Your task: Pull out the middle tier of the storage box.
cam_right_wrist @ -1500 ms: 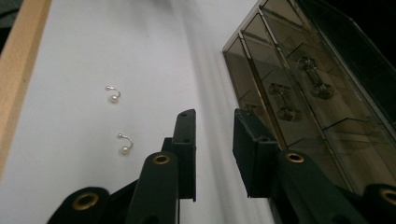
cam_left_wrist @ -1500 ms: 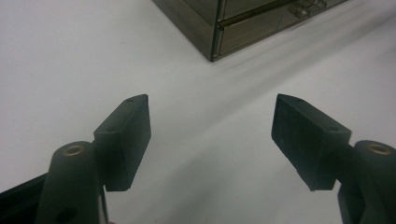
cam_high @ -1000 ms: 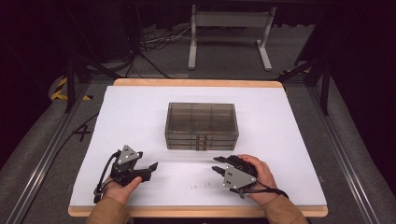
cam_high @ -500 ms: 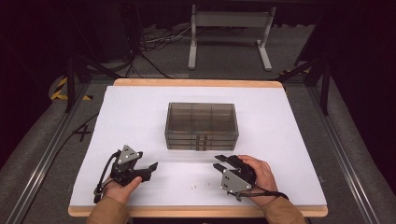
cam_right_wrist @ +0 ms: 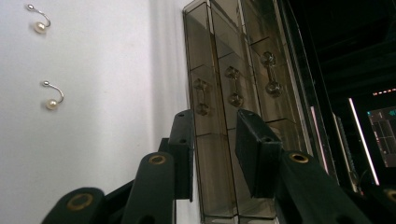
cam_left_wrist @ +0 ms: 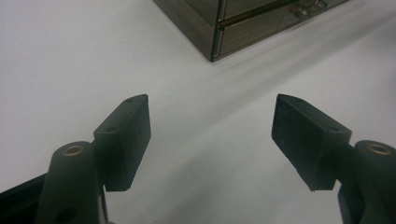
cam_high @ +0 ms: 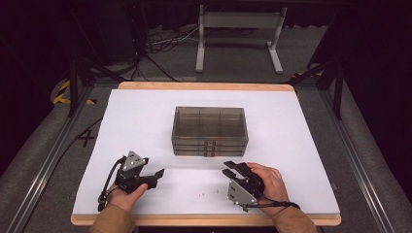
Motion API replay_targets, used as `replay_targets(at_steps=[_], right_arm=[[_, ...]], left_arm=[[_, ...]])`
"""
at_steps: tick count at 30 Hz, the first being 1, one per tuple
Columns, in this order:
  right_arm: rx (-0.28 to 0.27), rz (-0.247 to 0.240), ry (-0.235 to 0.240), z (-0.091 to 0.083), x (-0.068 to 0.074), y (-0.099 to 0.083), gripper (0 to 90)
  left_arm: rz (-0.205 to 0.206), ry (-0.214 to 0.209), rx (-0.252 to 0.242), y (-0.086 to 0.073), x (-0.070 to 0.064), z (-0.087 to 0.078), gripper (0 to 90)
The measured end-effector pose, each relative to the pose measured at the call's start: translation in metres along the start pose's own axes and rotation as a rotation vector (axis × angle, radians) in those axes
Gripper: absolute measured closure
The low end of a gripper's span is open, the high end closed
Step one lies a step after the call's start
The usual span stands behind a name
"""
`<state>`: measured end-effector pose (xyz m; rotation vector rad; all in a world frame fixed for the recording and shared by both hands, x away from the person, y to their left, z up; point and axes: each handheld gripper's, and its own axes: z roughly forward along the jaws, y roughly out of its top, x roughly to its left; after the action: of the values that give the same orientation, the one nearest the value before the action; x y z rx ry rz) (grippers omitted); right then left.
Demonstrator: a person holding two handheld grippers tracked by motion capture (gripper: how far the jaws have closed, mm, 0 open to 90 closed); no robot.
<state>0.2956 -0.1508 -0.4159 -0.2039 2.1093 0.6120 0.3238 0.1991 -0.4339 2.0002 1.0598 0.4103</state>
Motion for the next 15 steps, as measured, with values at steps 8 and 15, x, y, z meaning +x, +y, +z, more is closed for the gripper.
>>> replay_targets(at_steps=[8,15], right_arm=[[0.022,-0.021,-0.031,0.0002,0.0016,0.0015,67.7],[0.042,-0.044,-0.064,-0.0003,0.0031,0.003,67.7]], left_arm=[[0.005,0.001,0.003,0.0001,0.0003,0.0001,28.9],[0.005,0.0,0.001,0.0001,0.0002,0.0002,28.8]])
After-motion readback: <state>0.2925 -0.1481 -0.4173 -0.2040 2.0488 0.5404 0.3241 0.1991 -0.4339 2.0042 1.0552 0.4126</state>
